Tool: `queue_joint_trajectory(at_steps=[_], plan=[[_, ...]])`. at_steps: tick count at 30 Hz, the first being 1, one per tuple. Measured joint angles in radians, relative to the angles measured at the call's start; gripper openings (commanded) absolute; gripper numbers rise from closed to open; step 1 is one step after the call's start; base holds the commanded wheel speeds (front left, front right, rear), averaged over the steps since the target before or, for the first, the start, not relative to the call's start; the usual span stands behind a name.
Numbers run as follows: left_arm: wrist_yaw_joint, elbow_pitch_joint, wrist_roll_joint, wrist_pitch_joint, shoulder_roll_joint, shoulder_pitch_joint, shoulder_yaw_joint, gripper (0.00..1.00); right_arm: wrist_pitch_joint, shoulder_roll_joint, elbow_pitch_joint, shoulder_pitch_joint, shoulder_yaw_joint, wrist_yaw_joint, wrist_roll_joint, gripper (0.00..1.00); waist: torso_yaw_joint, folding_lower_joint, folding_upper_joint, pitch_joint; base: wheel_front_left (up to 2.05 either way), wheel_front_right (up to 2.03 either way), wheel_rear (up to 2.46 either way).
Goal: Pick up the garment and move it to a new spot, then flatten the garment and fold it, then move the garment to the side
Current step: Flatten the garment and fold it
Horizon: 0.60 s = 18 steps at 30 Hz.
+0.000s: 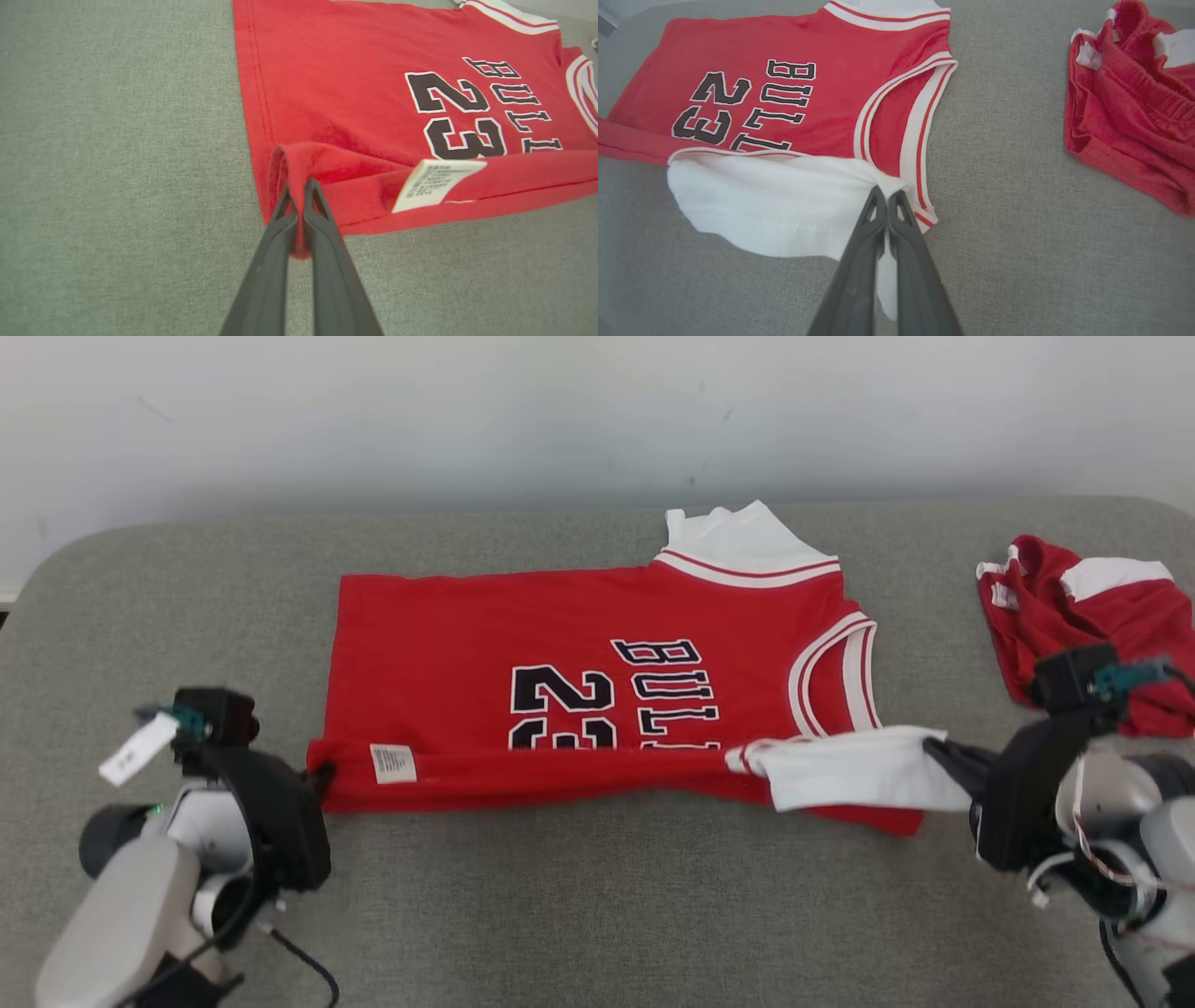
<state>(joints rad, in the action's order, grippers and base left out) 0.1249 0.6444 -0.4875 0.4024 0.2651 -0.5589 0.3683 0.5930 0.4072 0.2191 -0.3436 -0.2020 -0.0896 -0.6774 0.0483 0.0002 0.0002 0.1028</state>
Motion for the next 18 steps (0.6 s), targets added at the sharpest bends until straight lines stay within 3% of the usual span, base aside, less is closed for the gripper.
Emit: queue_joint_trajectory(at_steps=[9, 18], plan=[[0.000, 0.075, -0.054, 0.125, 0.018, -0.145, 0.060, 0.00, 0.121, -0.039, 0.174, -0.229, -0.050, -0.001, 0.000, 0.00, -0.013, 0.0000, -0.0001, 0.061, 0.00, 0.00, 0.00], [0.000, 0.118, -0.059, 0.141, 0.018, -0.266, 0.095, 0.00, 0.118, -0.085, 0.275, -0.366, -0.070, -0.007, 0.013, 0.00, -0.021, 0.0000, 0.0000, 0.130, 0.00, 0.00, 0.00]])
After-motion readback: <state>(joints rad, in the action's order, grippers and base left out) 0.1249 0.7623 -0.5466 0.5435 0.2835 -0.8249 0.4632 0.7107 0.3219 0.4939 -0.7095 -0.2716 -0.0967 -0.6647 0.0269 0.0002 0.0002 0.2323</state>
